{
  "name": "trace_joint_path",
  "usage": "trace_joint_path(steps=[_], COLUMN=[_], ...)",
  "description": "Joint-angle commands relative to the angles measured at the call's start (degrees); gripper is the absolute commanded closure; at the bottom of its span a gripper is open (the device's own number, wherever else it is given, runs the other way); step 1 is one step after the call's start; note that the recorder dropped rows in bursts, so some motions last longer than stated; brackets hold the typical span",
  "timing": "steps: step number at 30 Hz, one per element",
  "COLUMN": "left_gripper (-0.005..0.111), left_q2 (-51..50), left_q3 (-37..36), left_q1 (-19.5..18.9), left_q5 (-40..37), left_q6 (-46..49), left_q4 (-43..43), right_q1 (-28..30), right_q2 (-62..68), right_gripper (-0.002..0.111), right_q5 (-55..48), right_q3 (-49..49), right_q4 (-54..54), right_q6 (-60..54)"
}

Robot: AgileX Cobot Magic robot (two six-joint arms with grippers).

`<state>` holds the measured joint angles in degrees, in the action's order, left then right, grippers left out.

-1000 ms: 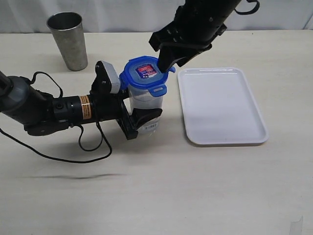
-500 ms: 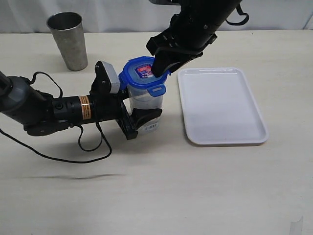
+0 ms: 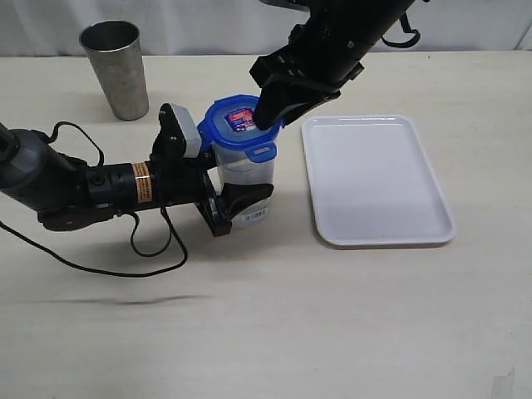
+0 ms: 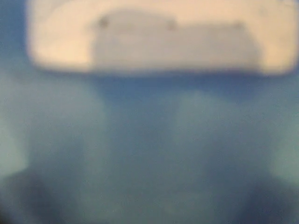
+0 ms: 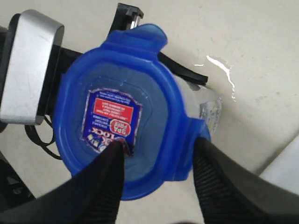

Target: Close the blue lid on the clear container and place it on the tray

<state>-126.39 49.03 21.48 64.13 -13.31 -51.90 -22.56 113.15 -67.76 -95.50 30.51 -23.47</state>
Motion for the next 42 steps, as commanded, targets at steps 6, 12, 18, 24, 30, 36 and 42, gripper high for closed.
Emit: trace_joint_path(steps=[6,12,18,24,30,36,42], left_gripper=[0.107,0.107,0.107,0.107,0.107,0.107,0.107], left_q2=[-0.3,-0.3,-0.3,-0.3,-0.3,-0.3,-0.3], left_q3=[-0.2,-0.2,-0.2,-0.2,-0.2,-0.2,-0.2], left_q1=[0.6,0.6,0.6,0.6,0.6,0.6,0.6], left_q5=[-3.4,-3.4,-3.4,-3.4,-3.6,-3.7,-3.7], left_q6=[1.0,1.0,0.8,-0.4,-0.4,-0.4,-0.4], left_q4=[-2.7,-3.0,-2.7,-2.7,-2.4,-2.3,-1.9], right_q1=[-1.2,-1.2,-1.2,-1.2,-1.2,-1.6,-8.5], right_q2=[5.2,4.6,0.6,-3.4,-4.8,-10.8,-15.7], right_gripper=[0.065,0.065,0.064,0.05,0.05,0.051,0.057], right_q5=[-1.6,-1.4,2.3,4.1,7.2,11.0,6.7], right_q3=[1.0,0.9,0.9,0.9,0.9,0.9,1.4], right_q4=[7.1,4.8,-1.1,-1.4,-1.4,-1.4,-12.9], right_q6=[-4.2,-3.9,-4.3,-5.7,-9.3,-18.8,-25.0])
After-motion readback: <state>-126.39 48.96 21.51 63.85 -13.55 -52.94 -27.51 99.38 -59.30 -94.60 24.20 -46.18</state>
